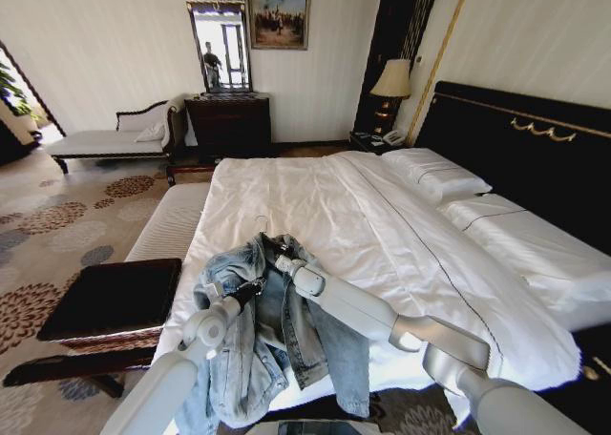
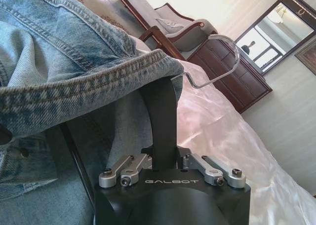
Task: Pick up the clothes from the bed and hang them on the clothes hanger.
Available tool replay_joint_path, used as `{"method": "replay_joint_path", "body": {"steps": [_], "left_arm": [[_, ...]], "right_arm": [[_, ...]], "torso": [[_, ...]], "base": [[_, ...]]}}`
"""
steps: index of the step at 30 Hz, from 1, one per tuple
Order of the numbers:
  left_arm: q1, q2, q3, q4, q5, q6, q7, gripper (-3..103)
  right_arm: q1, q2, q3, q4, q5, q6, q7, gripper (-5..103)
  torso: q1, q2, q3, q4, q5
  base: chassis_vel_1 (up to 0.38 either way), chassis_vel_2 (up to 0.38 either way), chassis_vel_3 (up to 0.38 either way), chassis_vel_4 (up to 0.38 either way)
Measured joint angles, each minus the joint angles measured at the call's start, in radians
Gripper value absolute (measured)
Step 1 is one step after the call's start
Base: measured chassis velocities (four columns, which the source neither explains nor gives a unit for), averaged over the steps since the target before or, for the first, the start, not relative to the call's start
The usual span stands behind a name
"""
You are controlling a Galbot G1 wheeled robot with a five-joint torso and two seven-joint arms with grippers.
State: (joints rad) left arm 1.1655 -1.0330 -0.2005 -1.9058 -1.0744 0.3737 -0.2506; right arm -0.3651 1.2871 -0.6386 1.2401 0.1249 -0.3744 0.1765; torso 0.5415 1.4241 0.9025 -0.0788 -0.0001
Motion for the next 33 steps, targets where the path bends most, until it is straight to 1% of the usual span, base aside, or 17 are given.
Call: {"method": "replay_joint_path", "body": {"steps": [1,5,6,7,9,13,14,15,17,19,20,23,24,26,29,30,33], "left_arm": [[0.01,0.006,-0.005,-0.01,0.012,0.0,0.0,24],[0.085,0.048,-0.043,-0.075,0.058,-0.008,0.017,46],[0.085,0.048,-0.043,-0.075,0.058,-0.008,0.017,46],[0.117,0.063,-0.065,-0.1,0.074,-0.017,0.021,52],[0.134,0.071,-0.078,-0.113,0.088,-0.024,0.023,52],[0.192,0.108,-0.177,-0.17,0.139,-0.058,0.023,74],[0.196,0.119,-0.209,-0.176,0.146,-0.051,0.017,74],[0.196,0.119,-0.209,-0.176,0.146,-0.051,0.017,74],[0.195,0.14,-0.255,-0.172,0.153,-0.04,0.013,85],[0.165,0.192,-0.308,-0.122,0.175,-0.019,0.028,95],[0.165,0.192,-0.308,-0.122,0.175,-0.019,0.028,95],[0.115,0.258,-0.315,-0.033,0.186,-0.017,0.091,100],[0.115,0.258,-0.315,-0.033,0.186,-0.017,0.091,100],[0.076,0.292,-0.299,0.024,0.13,-0.005,0.14,100],[0.021,0.332,-0.289,0.071,-0.039,0.071,0.189,100],[0.021,0.332,-0.289,0.071,-0.039,0.071,0.189,100],[-0.044,0.399,-0.273,0.13,-0.163,0.122,0.264,100]], "right_arm": [[-0.004,0.001,0.004,0.0,-0.003,0.005,0.001,21],[-0.022,0.01,0.025,-0.005,-0.013,0.021,0.006,21],[-0.022,0.01,0.025,-0.005,-0.013,0.021,0.006,21],[-0.025,0.014,0.031,-0.005,-0.016,0.025,0.007,21],[-0.026,0.015,0.034,-0.005,-0.02,0.028,0.008,21],[-0.029,0.023,0.044,-0.005,-0.035,0.041,0.009,21],[-0.029,0.025,0.045,-0.005,-0.037,0.043,0.009,21],[-0.029,0.025,0.045,-0.005,-0.037,0.043,0.009,21],[-0.029,0.028,0.045,-0.003,-0.04,0.044,0.009,21],[-0.028,0.029,0.041,0.007,-0.042,0.046,0.009,21],[-0.028,0.029,0.041,0.007,-0.042,0.046,0.009,21],[-0.029,0.029,0.035,0.023,-0.041,0.046,0.01,21],[-0.029,0.029,0.035,0.023,-0.041,0.046,0.01,21],[-0.031,0.029,0.032,0.033,-0.041,0.046,0.011,21],[-0.03,0.025,0.028,0.046,-0.034,0.04,0.014,21],[-0.03,0.025,0.028,0.046,-0.034,0.04,0.014,21],[-0.028,0.016,0.025,0.053,-0.024,0.035,0.017,21]], "torso": [[0.0,0.0,0.0,0.0,0.0001],[0.0,0.0,0.0,0.0,-0.0001],[0.0,0.0,0.0,0.0,-0.0001],[0.0,0.0,0.0,0.0001,0.0],[0.0,0.0,0.0,0.0003,0.0],[0.0,0.0,0.0,0.0002,-0.0001],[0.0,0.0,0.0,0.0002,-0.0002],[0.0,0.0,0.0,0.0002,-0.0002],[0.0,0.0,0.0,0.0003,0.0],[0.0,0.0,0.0,0.0001,-0.0001],[0.0,0.0,0.0,0.0001,-0.0001],[0.0,0.0,0.0,0.0001,-0.0002],[0.0,0.0,0.0,0.0001,-0.0002],[0.0,0.0,0.0,0.0001,-0.0002],[0.0,0.0,0.0,0.0001,-0.0005],[0.0,0.0,0.0,0.0001,-0.0005],[0.0,0.0,0.0,0.0001,-0.0001]], "base": [[0.0,0.0,0.0,0.0],[0.0,0.0,0.0,0.0],[0.0,0.0,0.0,0.0],[0.0,0.0,0.0,0.0],[0.0,0.0,0.0,0.0],[0.0,0.0,0.0,0.0],[0.0,0.0,0.0,0.0],[0.0,0.0,0.0,0.0],[0.0,0.0,0.0,0.0],[0.0,0.0,0.0,0.0],[0.0,0.0,0.0,0.0],[0.0,0.0,0.0,0.0],[0.0,0.0,0.0,0.0],[0.0,0.0,0.0,0.0],[0.0,0.0,0.0,0.0],[0.0,0.0,0.0,0.0],[0.0,0.0,0.0,0.0]]}}
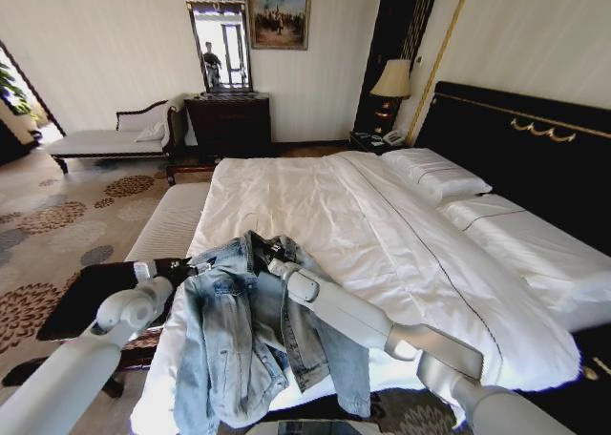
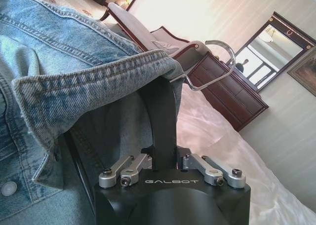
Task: Pick up the clothes from the bed and hang them on the clothes hanger.
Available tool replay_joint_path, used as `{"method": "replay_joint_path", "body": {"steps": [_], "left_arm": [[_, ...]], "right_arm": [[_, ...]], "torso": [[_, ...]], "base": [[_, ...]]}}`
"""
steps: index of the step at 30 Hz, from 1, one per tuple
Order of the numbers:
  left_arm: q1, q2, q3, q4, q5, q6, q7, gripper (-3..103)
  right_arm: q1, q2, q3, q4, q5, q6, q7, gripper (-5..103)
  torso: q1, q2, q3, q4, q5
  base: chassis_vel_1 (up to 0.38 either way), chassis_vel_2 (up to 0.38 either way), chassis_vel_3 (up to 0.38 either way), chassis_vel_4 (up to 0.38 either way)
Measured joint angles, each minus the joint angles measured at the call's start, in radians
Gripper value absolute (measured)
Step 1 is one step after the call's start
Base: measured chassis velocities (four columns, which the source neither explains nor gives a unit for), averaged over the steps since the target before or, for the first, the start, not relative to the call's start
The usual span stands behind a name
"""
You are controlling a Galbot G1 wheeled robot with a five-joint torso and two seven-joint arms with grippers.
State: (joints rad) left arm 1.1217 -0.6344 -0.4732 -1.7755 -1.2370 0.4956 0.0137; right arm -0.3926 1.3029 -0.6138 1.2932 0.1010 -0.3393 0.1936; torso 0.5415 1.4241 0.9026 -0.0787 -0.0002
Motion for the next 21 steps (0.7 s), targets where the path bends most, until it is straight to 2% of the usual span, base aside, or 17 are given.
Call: {"method": "replay_joint_path", "body": {"steps": [1,2,4,8,11,13,14,15,16,18,19,21], "left_arm": [[-0.03,0.029,0.012,0.029,-0.038,0.013,0.028,100],[-0.03,0.029,0.012,0.029,-0.038,0.013,0.028,100],[-0.092,0.074,0.041,0.091,-0.071,0.023,0.077,100],[-0.195,0.104,0.113,0.166,-0.03,0.014,0.132,100],[-0.237,0.116,0.16,0.176,-0.038,0.021,0.164,100],[-0.263,0.127,0.197,0.178,-0.097,0.06,0.19,102],[-0.281,0.129,0.213,0.185,-0.149,0.098,0.204,102],[-0.281,0.129,0.213,0.185,-0.149,0.098,0.204,102],[-0.316,0.132,0.237,0.203,-0.19,0.135,0.235,96],[-0.404,0.145,0.305,0.248,-0.224,0.173,0.298,97],[-0.404,0.145,0.305,0.248,-0.224,0.173,0.298,97],[-0.498,0.147,0.369,0.295,-0.266,0.214,0.351,100]], "right_arm": [[0.0,-0.003,0.0,0.001,0.003,-0.001,0.001,21],[0.0,-0.003,0.0,0.001,0.003,-0.001,0.001,21],[-0.003,-0.005,0.001,0.002,0.009,-0.003,0.003,21],[-0.012,-0.007,0.009,0.006,0.018,-0.007,0.007,21],[-0.013,-0.008,0.013,0.008,0.021,-0.008,0.008,21],[-0.009,-0.009,0.013,0.009,0.026,-0.01,0.008,21],[0.0,-0.011,0.011,0.011,0.03,-0.011,0.008,21],[0.0,-0.011,0.011,0.011,0.03,-0.011,0.008,21],[0.012,-0.015,0.0,0.015,0.036,-0.012,0.008,21],[0.026,-0.023,-0.018,0.028,0.047,-0.014,0.008,21],[0.026,-0.023,-0.018,0.028,0.047,-0.014,0.008,21],[0.028,-0.028,-0.026,0.04,0.056,-0.02,0.01,21]], "torso": [[0.0,0.0,0.0,-0.0001,0.0001],[0.0,0.0,0.0,-0.0001,0.0001],[0.0,0.0,0.0,0.0001,0.0002],[0.0,0.0,0.0,0.0003,0.0001],[0.0,0.0,0.0,-0.0001,0.0001],[0.0,0.0,0.0,-0.0001,0.0001],[0.0,0.0,0.0,0.0,0.0001],[0.0,0.0,0.0,0.0,0.0001],[0.0,0.0,0.0,0.0001,0.0001],[0.0,0.0,0.0,0.0,0.0001],[0.0,0.0,0.0,0.0,0.0001],[0.0,0.0,0.0,0.0,0.0001]], "base": [[0.0,0.0,0.0,0.0],[0.0,0.0,0.0,0.0],[0.0,0.0,0.0,0.0],[0.0,0.0,0.0,0.0],[0.0,0.0,0.0,0.0],[0.0,0.0,0.0,0.0],[0.0,0.0,0.0,0.0],[0.0,0.0,0.0,0.0],[0.0,0.0,0.0,0.0],[0.0,0.0,0.0,0.0],[0.0,0.0,0.0,0.0],[0.0,0.0,0.0,0.0]]}}
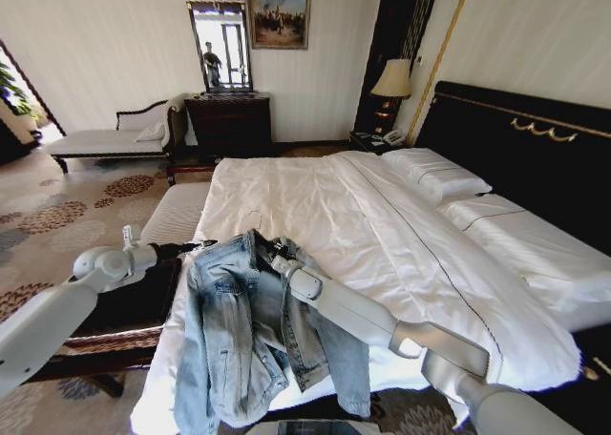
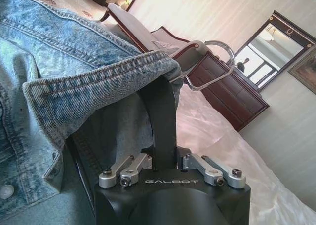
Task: Pick up the clothes from the bed and hang them on the clothes hanger.
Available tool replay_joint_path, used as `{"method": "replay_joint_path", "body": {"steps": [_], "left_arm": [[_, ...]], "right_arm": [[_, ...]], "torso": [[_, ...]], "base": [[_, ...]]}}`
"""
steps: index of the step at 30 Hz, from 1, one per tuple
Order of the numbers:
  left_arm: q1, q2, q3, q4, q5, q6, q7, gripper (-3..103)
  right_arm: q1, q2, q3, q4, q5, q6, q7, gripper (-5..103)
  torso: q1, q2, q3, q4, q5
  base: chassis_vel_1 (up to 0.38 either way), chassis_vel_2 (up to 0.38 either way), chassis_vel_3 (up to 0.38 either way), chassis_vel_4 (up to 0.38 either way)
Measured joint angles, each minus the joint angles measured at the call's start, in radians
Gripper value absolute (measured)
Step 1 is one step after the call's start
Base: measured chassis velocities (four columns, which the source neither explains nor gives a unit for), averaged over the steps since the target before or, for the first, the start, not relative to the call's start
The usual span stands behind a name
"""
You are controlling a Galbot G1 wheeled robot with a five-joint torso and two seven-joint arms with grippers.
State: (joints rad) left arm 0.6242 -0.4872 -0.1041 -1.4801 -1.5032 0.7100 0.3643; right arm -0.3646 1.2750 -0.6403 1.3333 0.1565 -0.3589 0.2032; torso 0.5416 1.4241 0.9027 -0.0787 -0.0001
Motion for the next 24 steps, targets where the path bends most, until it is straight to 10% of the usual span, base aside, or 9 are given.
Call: {"method": "replay_joint_path", "body": {"steps": [6,17,24], "left_arm": [[-0.206,-0.029,0.145,0.128,-0.007,0.032,0.133,100],[-0.245,0.027,0.324,0.127,0.478,0.028,0.281,100],[-0.397,0.029,0.523,0.2,0.626,-0.012,0.464,100]], "right_arm": [[-0.005,0.004,-0.005,0.012,0.017,-0.016,0.012,21],[-0.025,-0.073,0.023,0.026,0.033,-0.005,0.018,21],[-0.008,-0.091,-0.006,0.042,0.056,-0.009,0.019,21]], "torso": [[0.0,0.0,0.0,-0.0003,0.0004],[0.0,0.0,0.0,0.0002,0.0001],[0.0,0.0,0.0,0.0001,0.0002]], "base": [[0.0,0.0,0.0,0.0],[0.0,0.0,0.0,0.0],[0.0,0.0,0.0,0.0]]}}
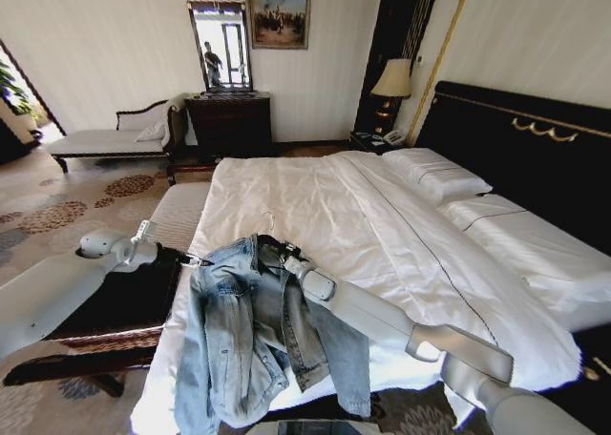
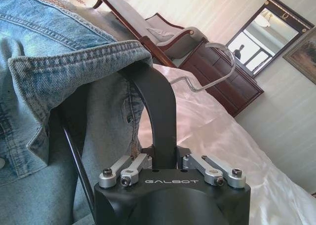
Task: Pick up the clothes from the bed and hang them on the clothes hanger.
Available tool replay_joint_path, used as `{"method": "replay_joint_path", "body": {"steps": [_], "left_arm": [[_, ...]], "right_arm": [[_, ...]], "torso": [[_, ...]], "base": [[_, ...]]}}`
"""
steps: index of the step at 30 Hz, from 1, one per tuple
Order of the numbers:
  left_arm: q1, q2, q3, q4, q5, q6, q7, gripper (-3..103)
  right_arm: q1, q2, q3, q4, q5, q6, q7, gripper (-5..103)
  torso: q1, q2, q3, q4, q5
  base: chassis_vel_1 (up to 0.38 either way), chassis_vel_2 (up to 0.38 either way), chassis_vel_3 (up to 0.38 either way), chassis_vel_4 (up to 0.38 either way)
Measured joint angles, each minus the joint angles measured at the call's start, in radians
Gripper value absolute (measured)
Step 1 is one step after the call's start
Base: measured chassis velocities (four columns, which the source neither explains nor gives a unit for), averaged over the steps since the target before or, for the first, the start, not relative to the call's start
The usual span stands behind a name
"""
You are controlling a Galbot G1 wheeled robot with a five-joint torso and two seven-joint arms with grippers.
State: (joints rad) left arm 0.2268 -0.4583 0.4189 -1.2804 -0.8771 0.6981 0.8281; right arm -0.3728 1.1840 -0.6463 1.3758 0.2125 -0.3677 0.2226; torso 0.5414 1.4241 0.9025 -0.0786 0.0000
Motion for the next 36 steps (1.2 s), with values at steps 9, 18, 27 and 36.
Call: {"method": "replay_joint_path", "body": {"steps": [9,18,27,36], "left_arm": [[-0.2,-0.129,0.113,0.201,0.111,-0.089,0.115,98],[-0.271,-0.237,0.178,0.335,0.158,-0.121,0.182,97],[-0.305,-0.297,0.224,0.407,0.144,-0.126,0.235,95],[-0.3,-0.308,0.243,0.408,0.134,-0.133,0.27,82]], "right_arm": [[0.005,-0.006,-0.002,0.016,0.025,-0.012,0.008,21],[-0.004,-0.018,0.014,0.035,0.026,-0.011,0.009,21],[0.003,-0.021,0.018,0.056,0.028,-0.009,0.01,21],[0.007,-0.035,0.01,0.072,0.028,-0.002,0.009,21]], "torso": [[0.0,0.0,0.0,-0.0002,0.0003],[0.0,0.0,0.0,0.0,0.0001],[0.0,0.0,0.0,-0.0001,0.0001],[0.0,0.0,0.0,-0.0002,0.0001]], "base": [[0.0,0.0,0.0,0.0],[0.0,0.0,0.0,0.0],[0.0,0.0,0.0,0.0],[0.0,0.0,0.0,0.0]]}}
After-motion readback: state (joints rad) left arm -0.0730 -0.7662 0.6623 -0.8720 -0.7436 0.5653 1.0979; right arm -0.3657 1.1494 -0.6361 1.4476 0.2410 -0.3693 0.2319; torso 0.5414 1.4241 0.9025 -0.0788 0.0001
